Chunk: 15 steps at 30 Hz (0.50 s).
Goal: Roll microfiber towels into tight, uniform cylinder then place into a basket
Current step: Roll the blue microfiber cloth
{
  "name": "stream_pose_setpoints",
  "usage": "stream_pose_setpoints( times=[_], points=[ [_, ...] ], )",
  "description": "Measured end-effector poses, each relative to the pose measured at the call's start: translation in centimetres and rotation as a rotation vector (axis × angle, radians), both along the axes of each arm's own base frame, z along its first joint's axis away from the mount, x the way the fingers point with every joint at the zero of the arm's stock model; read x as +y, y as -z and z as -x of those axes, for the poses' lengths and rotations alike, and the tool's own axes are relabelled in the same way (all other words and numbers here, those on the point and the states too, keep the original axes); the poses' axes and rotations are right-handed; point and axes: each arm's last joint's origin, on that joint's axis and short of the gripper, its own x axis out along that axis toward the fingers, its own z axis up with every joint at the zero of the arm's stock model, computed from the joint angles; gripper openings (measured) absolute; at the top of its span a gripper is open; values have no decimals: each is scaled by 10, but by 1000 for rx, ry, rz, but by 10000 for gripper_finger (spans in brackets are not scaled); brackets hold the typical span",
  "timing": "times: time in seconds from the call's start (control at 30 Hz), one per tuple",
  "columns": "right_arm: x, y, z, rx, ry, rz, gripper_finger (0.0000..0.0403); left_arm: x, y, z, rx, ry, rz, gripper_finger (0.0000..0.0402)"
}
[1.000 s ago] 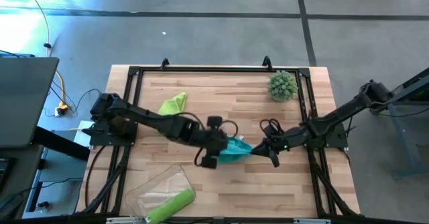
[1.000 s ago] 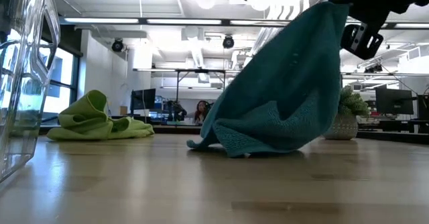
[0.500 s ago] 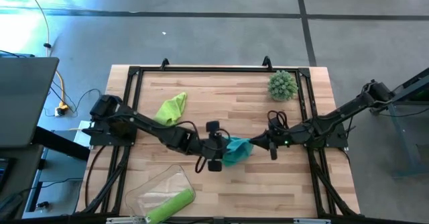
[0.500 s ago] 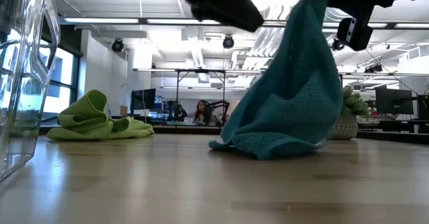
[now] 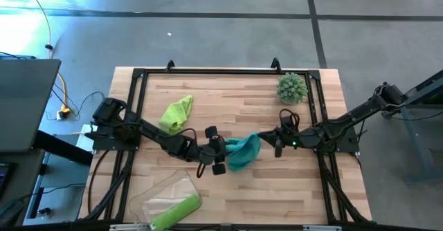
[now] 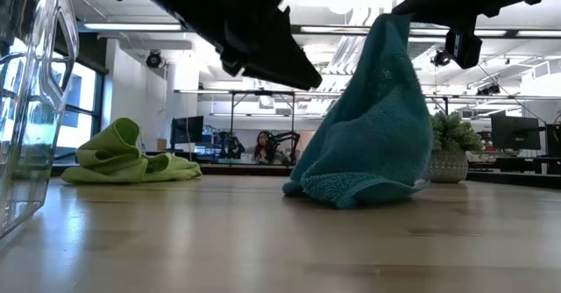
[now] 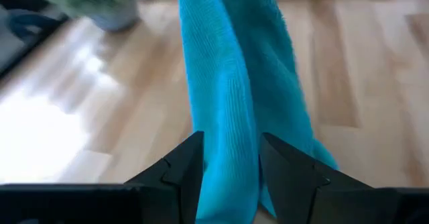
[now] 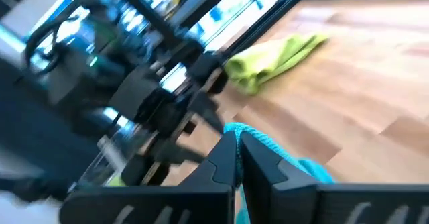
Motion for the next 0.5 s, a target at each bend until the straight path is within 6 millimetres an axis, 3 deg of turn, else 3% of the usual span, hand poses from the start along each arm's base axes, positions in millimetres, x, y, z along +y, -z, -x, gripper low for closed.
stream_pose_setpoints(
  times=[0.27, 0.5],
  points=[
    [-12, -1, -4, -25, 149, 18, 0, 11, -13, -7, -124, -76, -111, 133],
    [-17, -1, -15, -54, 166, 57, 0, 33, -23, -14, -208, -120, -152, 133]
  ],
)
